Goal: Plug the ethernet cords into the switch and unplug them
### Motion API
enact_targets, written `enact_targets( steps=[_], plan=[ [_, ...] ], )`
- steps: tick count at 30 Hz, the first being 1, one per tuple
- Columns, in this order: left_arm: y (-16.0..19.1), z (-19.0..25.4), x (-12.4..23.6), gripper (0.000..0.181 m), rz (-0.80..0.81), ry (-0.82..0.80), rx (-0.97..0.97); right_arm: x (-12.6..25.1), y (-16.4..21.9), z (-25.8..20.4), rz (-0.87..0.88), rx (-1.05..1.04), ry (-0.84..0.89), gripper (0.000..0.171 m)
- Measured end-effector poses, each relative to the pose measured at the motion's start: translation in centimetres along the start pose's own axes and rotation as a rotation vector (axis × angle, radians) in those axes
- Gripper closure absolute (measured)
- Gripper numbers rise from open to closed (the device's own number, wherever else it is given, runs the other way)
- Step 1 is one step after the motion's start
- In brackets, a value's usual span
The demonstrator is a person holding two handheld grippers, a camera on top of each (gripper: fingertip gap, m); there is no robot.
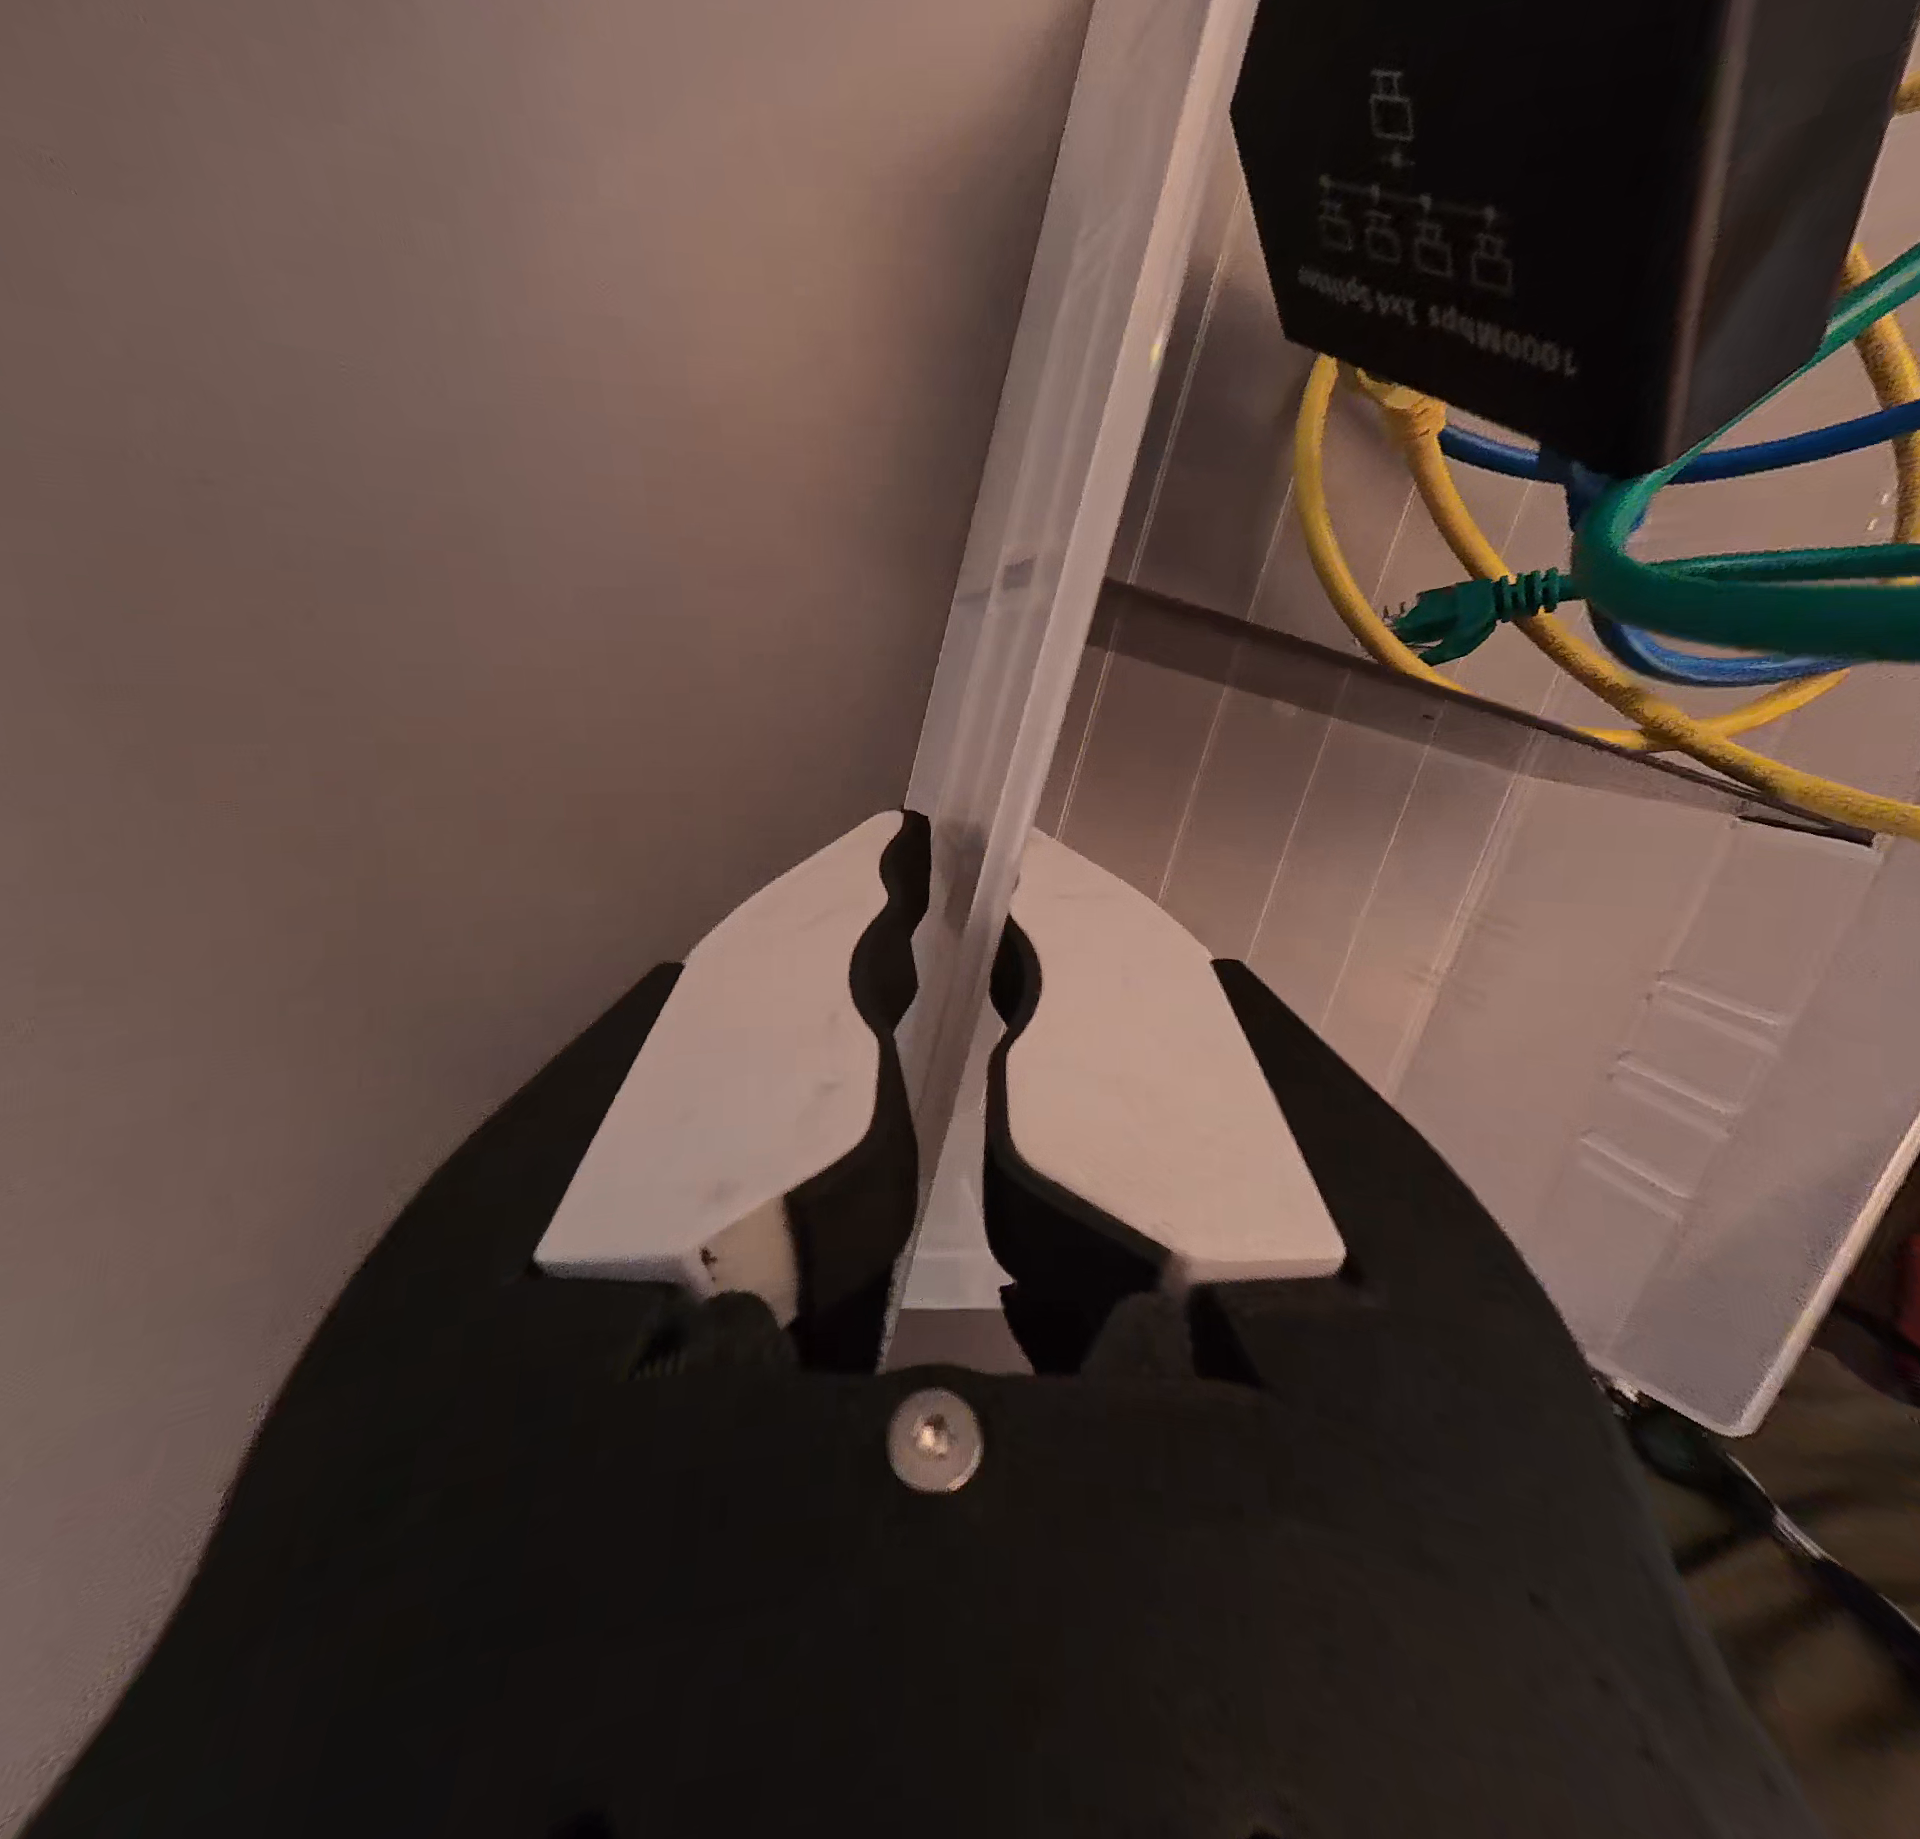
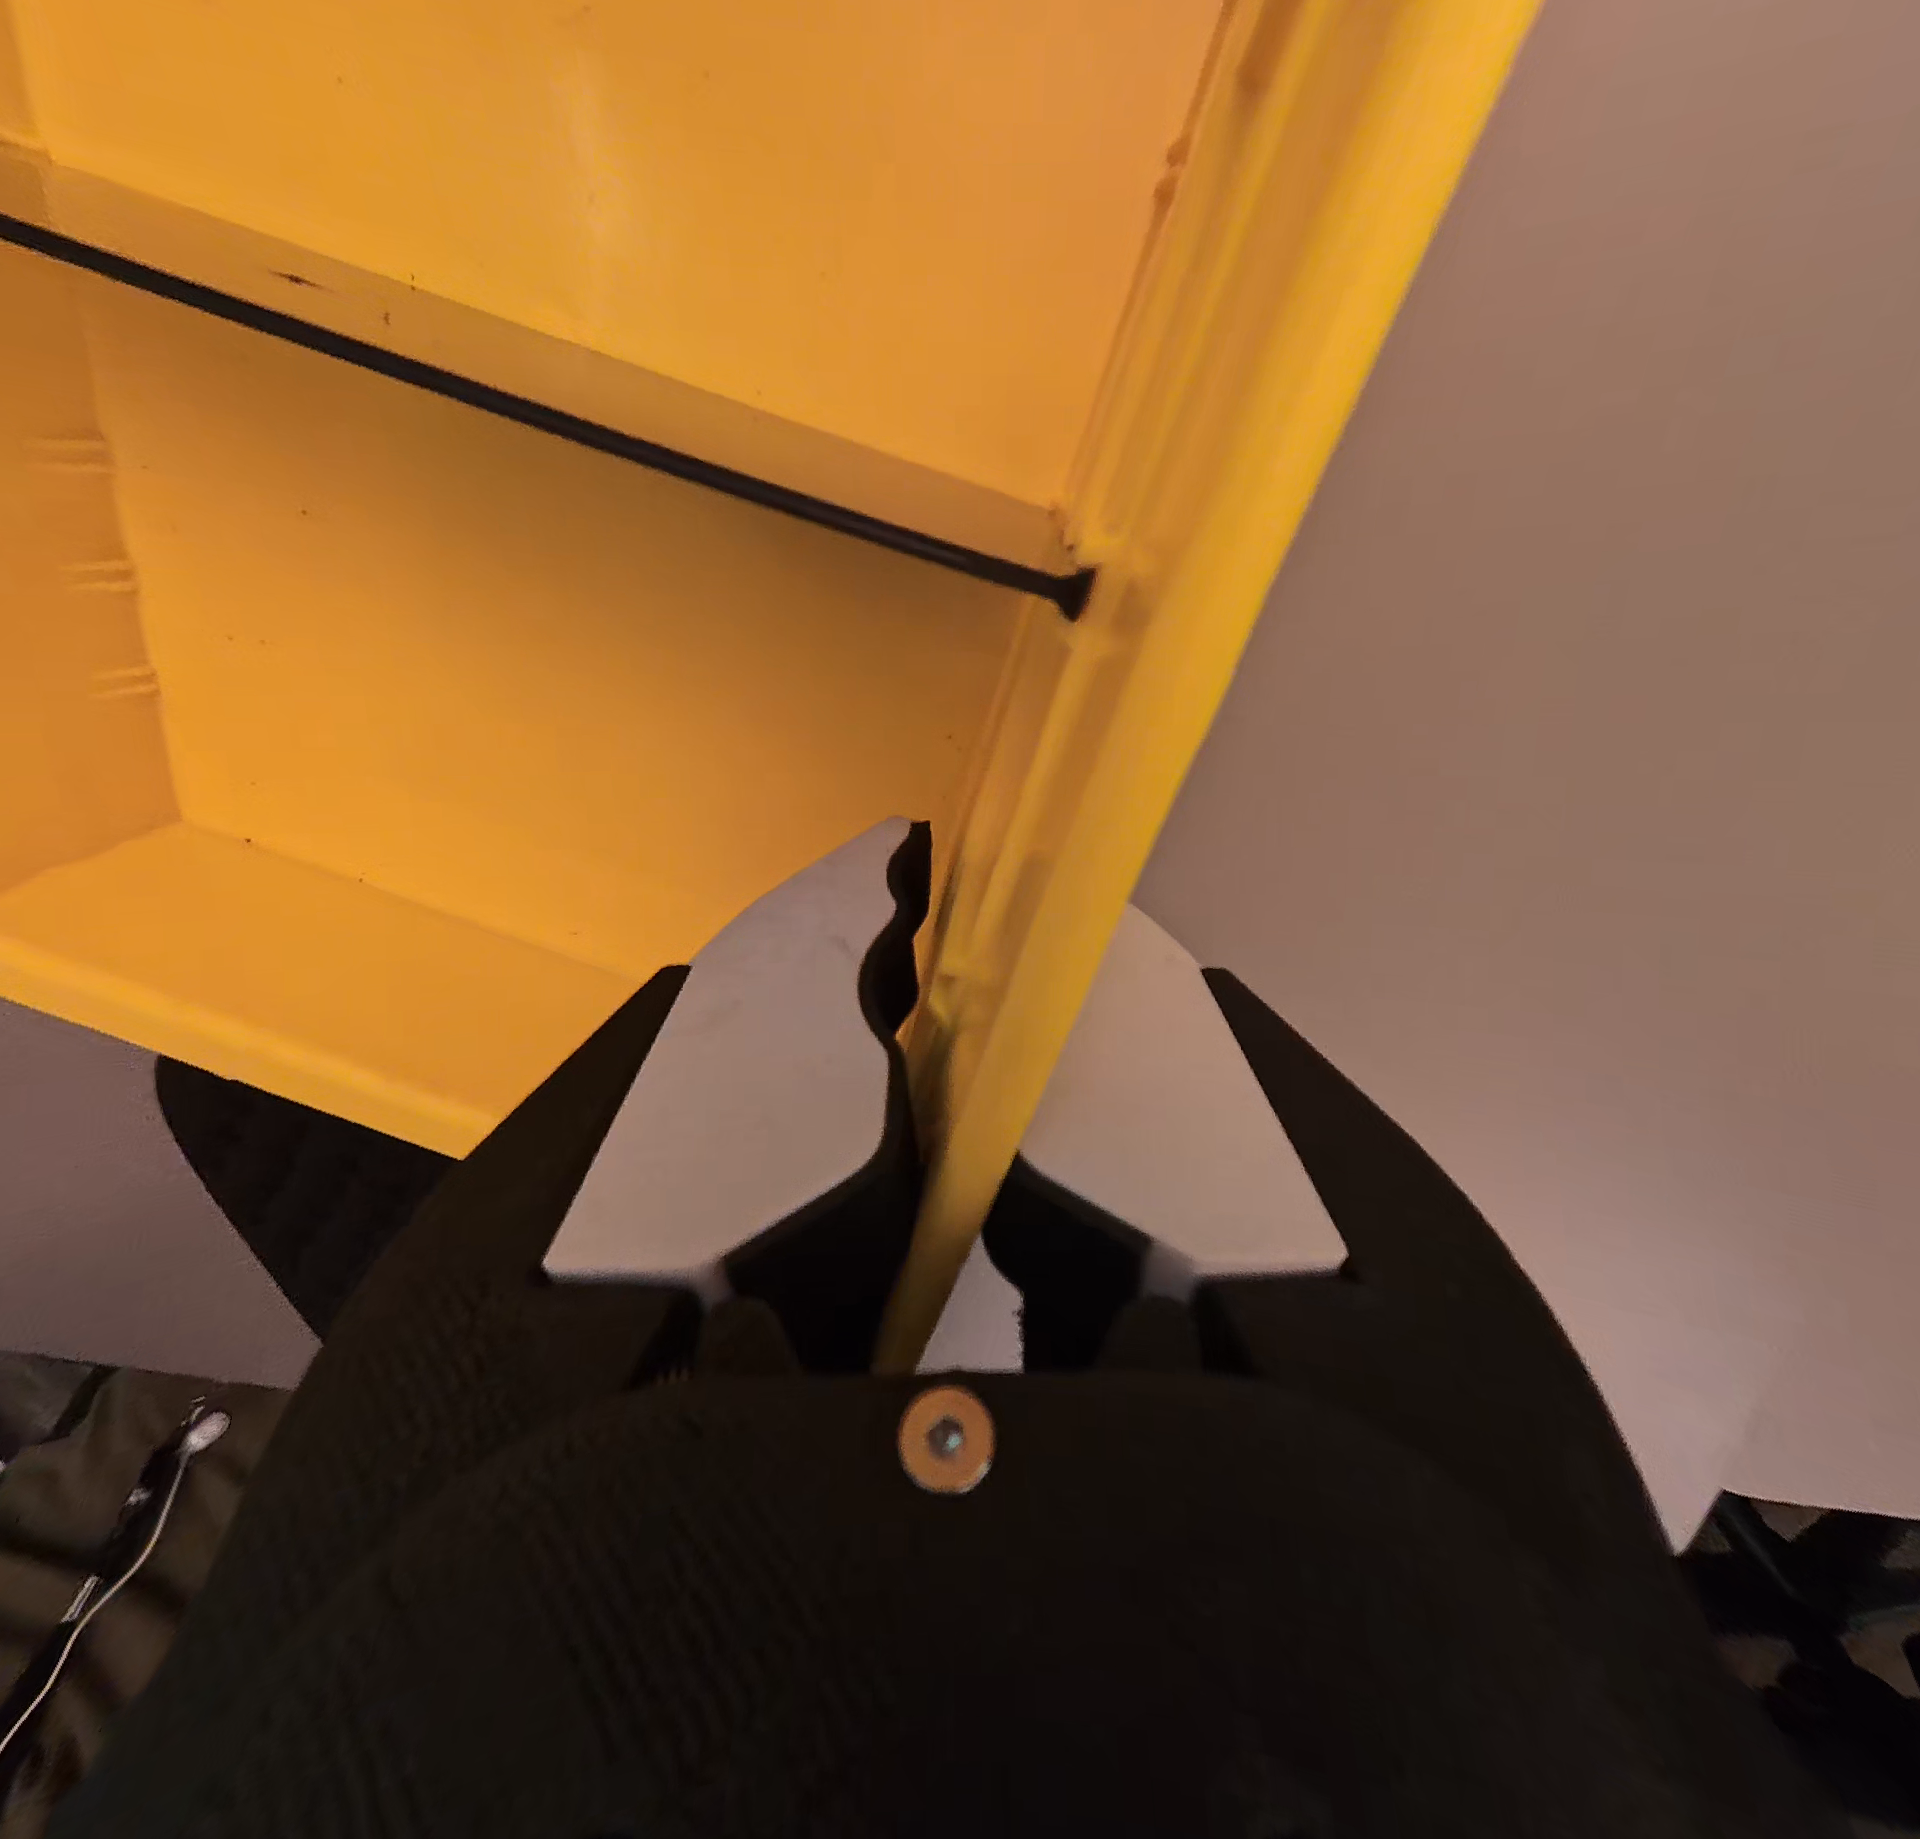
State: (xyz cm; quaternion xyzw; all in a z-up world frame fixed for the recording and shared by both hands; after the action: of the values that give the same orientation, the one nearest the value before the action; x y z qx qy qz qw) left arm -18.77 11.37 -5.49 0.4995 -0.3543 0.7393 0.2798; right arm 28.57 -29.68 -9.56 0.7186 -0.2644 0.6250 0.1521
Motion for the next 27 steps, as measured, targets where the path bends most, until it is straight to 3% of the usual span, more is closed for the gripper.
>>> enact_targets(
  steps=[9, 18, 23, 27],
  plan=[
    [6.5, -8.8, 4.5, 0.172, 0.071, -0.062, 0.215, -1.1, -3.1, -4.2, -0.019, 0.108, -0.017, 0.163],
    [14.1, -17.7, 8.8, 0.173, 0.244, -0.192, 0.537, -2.0, -4.8, -8.5, -0.064, 0.234, -0.018, 0.163],
    [17.8, -19.3, 9.7, 0.173, 0.326, -0.221, 0.666, -2.1, -5.2, -8.4, -0.068, 0.247, -0.016, 0.164],
    [18.3, -19.0, 9.8, 0.173, 0.32, -0.234, 0.632, -2.1, -5.2, -8.3, -0.069, 0.252, -0.004, 0.164]
  ],
)
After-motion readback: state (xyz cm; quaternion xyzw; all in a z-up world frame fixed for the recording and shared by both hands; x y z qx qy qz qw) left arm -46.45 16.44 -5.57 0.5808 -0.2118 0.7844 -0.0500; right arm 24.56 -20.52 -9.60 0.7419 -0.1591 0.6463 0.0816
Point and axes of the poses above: each gripper's, where its closed fingertips meet, x back along the fingers, y out of its underside, z = x × y across the jaws, the point moved 5 cm from there along x, back along the fingers, and after that the axes turned 4 degrees about x, right-handed, at the moved point
